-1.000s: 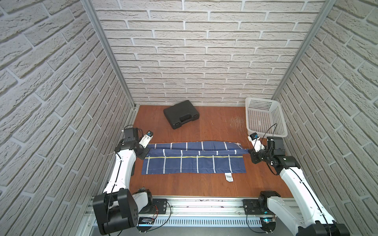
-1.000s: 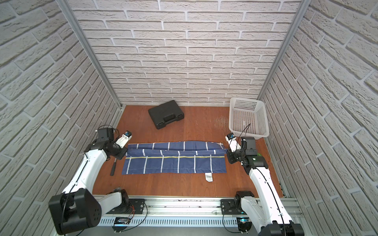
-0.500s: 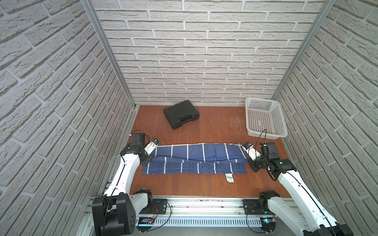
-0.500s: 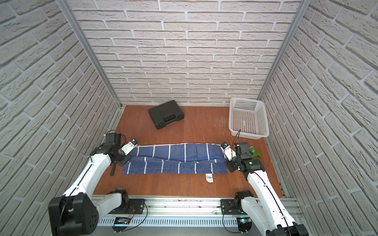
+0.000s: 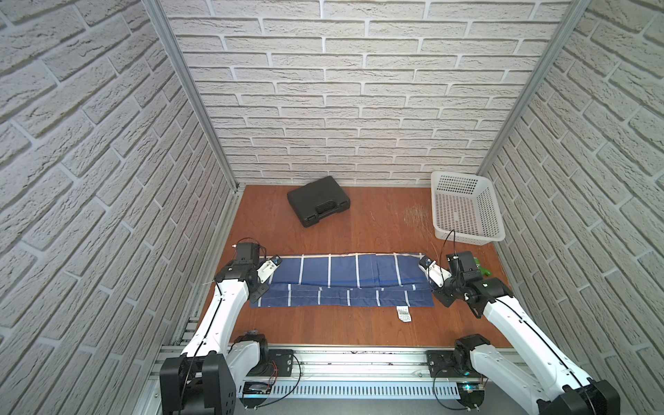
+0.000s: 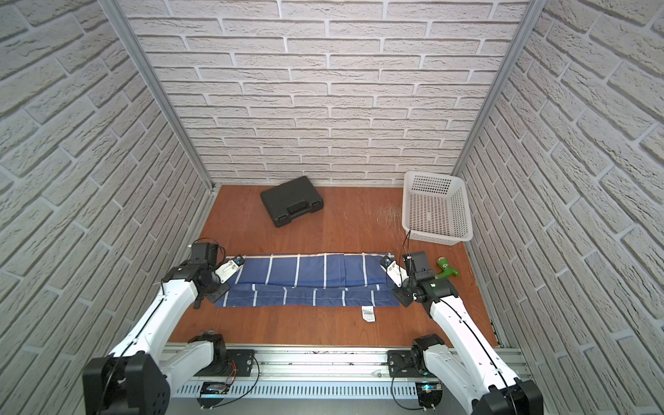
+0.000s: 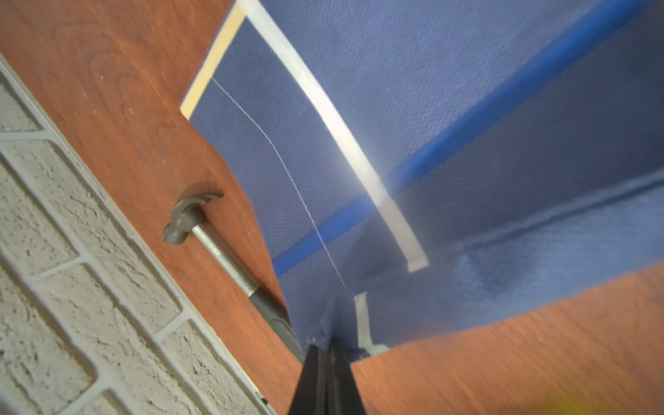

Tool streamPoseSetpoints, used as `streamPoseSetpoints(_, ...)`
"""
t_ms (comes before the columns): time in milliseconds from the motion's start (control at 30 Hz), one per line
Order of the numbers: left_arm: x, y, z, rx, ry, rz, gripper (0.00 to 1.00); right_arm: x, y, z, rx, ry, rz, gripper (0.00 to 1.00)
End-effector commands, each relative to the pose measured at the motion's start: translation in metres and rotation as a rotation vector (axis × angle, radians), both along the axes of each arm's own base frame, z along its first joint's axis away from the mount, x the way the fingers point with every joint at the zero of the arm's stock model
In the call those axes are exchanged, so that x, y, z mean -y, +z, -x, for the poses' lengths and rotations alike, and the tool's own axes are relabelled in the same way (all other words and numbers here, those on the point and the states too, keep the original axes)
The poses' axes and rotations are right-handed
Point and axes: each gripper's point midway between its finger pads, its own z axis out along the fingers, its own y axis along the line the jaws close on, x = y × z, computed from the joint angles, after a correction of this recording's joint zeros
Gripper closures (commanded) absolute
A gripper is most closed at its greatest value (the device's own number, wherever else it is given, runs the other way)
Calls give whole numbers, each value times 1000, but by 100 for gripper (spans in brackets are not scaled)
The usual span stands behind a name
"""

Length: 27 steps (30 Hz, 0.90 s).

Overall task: Roll up the pillowcase
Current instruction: Fold the pillowcase at the center of the board.

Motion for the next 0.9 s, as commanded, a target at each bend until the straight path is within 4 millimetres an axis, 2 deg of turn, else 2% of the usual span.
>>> streamPoseSetpoints(0, -3, -1, 4, -14, -11, -27, 100, 2, -8, 5, -14, 39, 46, 98)
streamPoseSetpoints(167, -3, -6, 5, -35, -15, -39, 100, 1, -13, 10, -40, 74, 79, 98)
streamPoseSetpoints(367, 6, -11, 7, -60, -37, -8, 100, -2, -16, 12, -63, 131, 107, 98)
streamPoseSetpoints(633, 3, -10, 10, -68, -34, -30, 100, -12, -11, 30, -107, 208, 72, 98)
streamPoseSetpoints(867, 2, -10, 7, -81, -20, -32, 100, -7, -18, 40, -141, 277, 154, 94)
